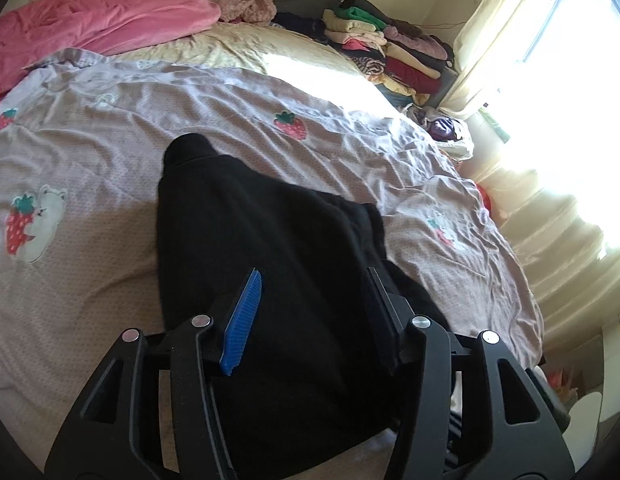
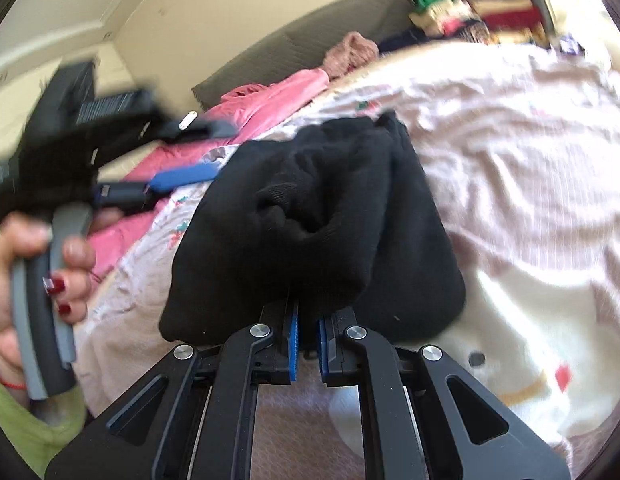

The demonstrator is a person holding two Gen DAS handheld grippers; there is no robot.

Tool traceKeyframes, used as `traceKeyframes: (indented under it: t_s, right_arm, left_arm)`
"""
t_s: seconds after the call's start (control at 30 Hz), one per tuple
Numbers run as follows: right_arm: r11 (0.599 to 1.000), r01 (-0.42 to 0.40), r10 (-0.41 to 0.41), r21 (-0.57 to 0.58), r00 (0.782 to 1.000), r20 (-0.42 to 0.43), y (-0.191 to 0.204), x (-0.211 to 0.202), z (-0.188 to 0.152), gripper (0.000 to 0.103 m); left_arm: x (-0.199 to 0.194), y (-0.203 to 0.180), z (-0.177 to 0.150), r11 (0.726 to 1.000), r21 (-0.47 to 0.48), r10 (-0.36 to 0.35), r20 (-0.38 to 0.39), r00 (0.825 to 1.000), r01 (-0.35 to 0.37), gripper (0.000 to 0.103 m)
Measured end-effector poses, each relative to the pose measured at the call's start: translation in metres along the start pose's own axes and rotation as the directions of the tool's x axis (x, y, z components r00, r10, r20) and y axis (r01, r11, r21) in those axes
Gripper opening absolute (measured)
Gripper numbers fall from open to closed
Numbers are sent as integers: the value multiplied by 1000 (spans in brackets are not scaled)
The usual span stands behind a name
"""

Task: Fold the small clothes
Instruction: 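Lower the folded edge onto the sweatshirt body with both tools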

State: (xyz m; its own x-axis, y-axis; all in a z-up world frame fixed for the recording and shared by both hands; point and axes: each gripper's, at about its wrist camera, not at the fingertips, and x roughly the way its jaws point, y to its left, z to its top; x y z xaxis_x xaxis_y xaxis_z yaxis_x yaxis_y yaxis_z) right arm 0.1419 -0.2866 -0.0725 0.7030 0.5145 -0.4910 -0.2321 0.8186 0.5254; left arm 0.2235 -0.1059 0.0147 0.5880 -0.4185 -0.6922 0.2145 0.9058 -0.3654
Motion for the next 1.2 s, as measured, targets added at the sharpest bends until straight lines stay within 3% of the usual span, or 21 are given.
traceKeyframes:
  t_s: [0.17, 0.23, 0.3, 0.37, 0.47, 0.53, 0.6, 0.77, 0.9, 1.03, 1.2]
  right_arm:
    - [1000, 7, -6, 28, 1000, -25, -3, -18, -1, 18]
    - [999, 32, -32, 9, 999, 9, 3, -41, 2, 23]
    - [999, 48, -47, -8, 996, 74, 7, -62, 13, 38]
    - [999, 46, -44, -16, 995, 92, 7, -69, 34, 61]
    - [1000, 28, -28, 14, 999, 33, 1, -56, 70, 61]
    - [999, 9, -6, 42, 998, -64, -7, -33, 90, 61]
    - [999, 29, -23, 42, 988, -154, -12, -5, 108, 61]
    - [996, 54, -32, 70, 959, -282, -23, 44, 122, 61]
    - [996, 40, -14, 82, 955, -296, -21, 60, 121, 59]
    - [998, 25, -6, 65, 963, -269, -13, 65, 126, 47]
    - [999, 39, -41, -12, 963, -266, 0, 73, 130, 42]
  left_arm:
    - [6, 13, -23, 990, 82, 118, -14, 993, -117, 44]
    - [9, 12, -30, 983, 114, 145, -1, 989, -144, 44]
    - [9, 11, -33, 979, 133, 154, 15, 988, -154, 44]
    - [8, 9, -34, 976, 142, 164, 30, 986, -167, 44]
    - [5, 9, -36, 975, 149, 159, 37, 987, -162, 44]
    - [2, 12, -37, 979, 139, 144, 36, 989, -148, 44]
    - [-1, 13, -39, 981, 134, 136, 38, 990, -139, 44]
    - [-6, 16, -41, 984, 128, 121, 36, 992, -125, 45]
    - [-7, 18, -41, 984, 126, 121, 31, 992, -124, 51]
    - [-7, 21, -43, 986, 118, 114, 28, 993, -116, 53]
    - [-7, 23, -43, 988, 110, 109, 30, 994, -111, 53]
